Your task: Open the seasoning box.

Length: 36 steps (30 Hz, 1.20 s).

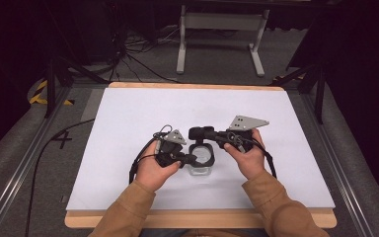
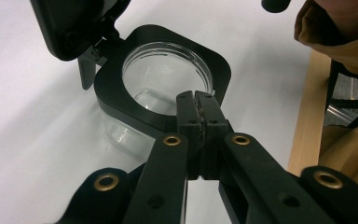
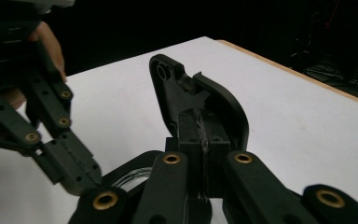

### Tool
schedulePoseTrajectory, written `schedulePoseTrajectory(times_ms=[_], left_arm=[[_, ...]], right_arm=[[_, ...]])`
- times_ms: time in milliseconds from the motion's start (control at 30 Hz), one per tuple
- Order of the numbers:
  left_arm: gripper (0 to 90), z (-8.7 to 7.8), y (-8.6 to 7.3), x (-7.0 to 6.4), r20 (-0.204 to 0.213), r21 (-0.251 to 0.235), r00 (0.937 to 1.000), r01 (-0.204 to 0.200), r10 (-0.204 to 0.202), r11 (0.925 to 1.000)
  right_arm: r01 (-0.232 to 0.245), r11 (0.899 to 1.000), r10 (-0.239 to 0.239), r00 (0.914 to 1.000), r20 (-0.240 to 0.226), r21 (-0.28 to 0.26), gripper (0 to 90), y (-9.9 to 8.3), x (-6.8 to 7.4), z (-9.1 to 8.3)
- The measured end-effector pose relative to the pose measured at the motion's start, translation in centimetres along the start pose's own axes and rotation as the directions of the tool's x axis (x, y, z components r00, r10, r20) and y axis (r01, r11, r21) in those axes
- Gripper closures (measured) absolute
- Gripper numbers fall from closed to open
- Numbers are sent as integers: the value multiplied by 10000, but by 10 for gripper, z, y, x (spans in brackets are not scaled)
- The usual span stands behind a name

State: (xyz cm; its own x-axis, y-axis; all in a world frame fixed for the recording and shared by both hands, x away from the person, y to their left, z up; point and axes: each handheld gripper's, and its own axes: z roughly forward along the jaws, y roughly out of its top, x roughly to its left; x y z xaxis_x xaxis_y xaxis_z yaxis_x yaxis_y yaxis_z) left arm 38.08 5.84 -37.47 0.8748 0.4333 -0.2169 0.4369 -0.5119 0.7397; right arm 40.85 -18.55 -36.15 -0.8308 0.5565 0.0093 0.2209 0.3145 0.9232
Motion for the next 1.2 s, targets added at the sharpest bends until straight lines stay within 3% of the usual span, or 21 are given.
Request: schedulePoseTrajectory(times_ms=[133,233,467,533,633,867,1033,1133,1200], left_arm=[[900,0,1,-2,-163,114,9998,-105,107,9999],[900,0,1,0,1,58,10000,62,-62,10000],[899,0,0,0,12,44,10000,15,-15,10000],[891,-3,1,1,-243,68,9997,-41,42,10000],[865,-8,0,3,-264,-166,9996,54,-58,9998],[813,-42,2,4,-701,-723,9969,310,-361,9969],[753,-60,0,8,-943,-879,9941,447,-530,9951],[711,-66,-2,13,-1063,-801,9917,640,-723,9947],[691,-76,-7,22,-1408,-743,9835,1043,-1139,9918]], right_arm=[[-238,9996,241,9995,196,-171,900,-3,-9,4],[-232,9995,241,9989,410,-219,900,-5,-13,6],[-215,9996,224,9986,475,-180,867,-6,-12,4],[-222,9996,231,9985,490,-184,842,-4,-10,-2],[-279,9992,291,9985,460,-274,824,-2,-11,-9],[-482,9987,490,9976,495,-183,722,1,-15,-39],[-630,9980,634,9951,761,-80,673,3,-19,-62],[-670,9977,671,9937,899,-31,659,3,-23,-70],[-775,9969,757,9909,1113,117,642,1,-28,-80]])
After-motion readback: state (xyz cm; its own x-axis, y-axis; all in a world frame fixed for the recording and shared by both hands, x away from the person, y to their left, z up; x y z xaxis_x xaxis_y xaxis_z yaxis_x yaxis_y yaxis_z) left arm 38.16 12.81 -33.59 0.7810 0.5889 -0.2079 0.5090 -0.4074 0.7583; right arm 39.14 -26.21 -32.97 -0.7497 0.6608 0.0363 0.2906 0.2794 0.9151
